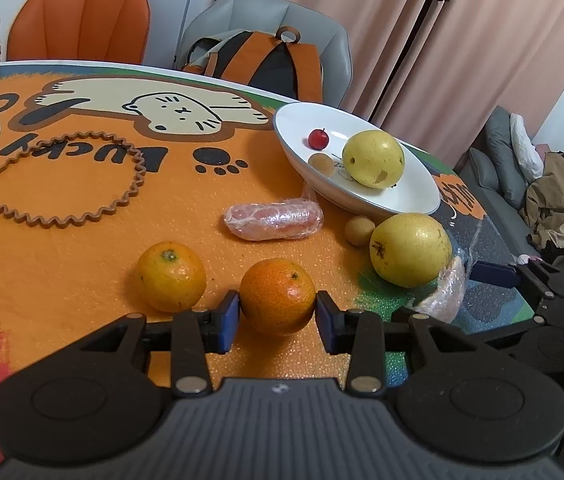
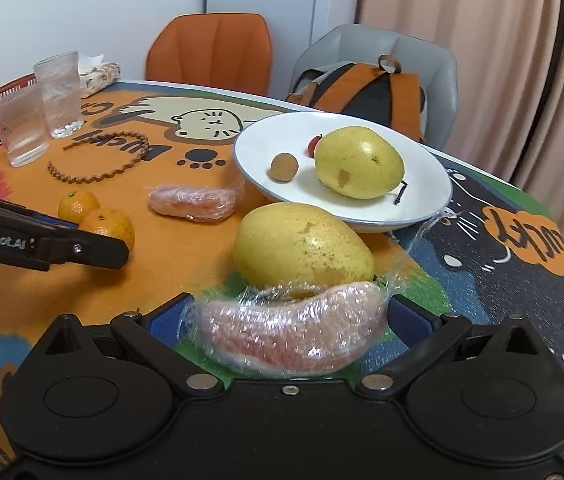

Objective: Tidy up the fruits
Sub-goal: 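Grasp an orange tangerine with the left tool while the right grasps the wrapped pomelo segment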

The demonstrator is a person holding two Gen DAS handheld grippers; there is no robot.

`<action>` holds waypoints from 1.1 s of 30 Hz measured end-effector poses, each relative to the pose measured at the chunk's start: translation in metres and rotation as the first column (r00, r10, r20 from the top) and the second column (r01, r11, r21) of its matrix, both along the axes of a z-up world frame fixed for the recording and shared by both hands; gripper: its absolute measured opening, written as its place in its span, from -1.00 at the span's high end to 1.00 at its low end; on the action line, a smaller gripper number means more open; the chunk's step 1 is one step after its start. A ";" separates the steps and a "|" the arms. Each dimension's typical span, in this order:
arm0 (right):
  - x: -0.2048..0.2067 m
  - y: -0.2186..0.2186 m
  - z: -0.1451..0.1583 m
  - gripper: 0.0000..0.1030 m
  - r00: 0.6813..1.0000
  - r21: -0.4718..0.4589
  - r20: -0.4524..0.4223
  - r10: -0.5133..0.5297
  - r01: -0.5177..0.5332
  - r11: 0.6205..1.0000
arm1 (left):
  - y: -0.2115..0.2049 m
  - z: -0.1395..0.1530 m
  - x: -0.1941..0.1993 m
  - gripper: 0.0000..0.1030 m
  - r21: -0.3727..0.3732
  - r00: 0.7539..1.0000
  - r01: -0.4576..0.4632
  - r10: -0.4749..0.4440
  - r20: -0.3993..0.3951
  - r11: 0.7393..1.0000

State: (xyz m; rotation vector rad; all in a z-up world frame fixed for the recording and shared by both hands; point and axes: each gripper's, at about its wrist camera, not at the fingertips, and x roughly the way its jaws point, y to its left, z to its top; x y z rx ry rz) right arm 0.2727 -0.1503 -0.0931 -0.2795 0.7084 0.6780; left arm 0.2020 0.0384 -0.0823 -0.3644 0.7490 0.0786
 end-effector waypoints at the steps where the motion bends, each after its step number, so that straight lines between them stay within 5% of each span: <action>1: 0.003 0.000 0.000 -1.00 1.000 0.004 -0.006 0.000 0.000 1.000 | 0.000 0.000 0.000 0.24 0.002 1.000 -0.001 0.001 0.000 1.000; 12: 0.011 -0.001 -0.001 -0.99 0.999 0.027 -0.022 0.048 -0.048 0.999 | -0.001 0.003 0.001 0.24 0.018 1.000 -0.005 0.005 -0.002 1.000; 19: 0.011 -0.008 0.003 -0.80 0.999 0.036 -0.054 0.007 -0.005 0.999 | -0.004 0.005 0.001 0.24 0.021 1.000 0.003 -0.004 0.005 1.000; 33: 0.007 -0.015 0.038 -0.79 0.999 0.061 0.034 -0.010 0.007 0.998 | -0.009 0.027 0.007 0.24 0.043 0.998 0.023 -0.026 0.063 0.999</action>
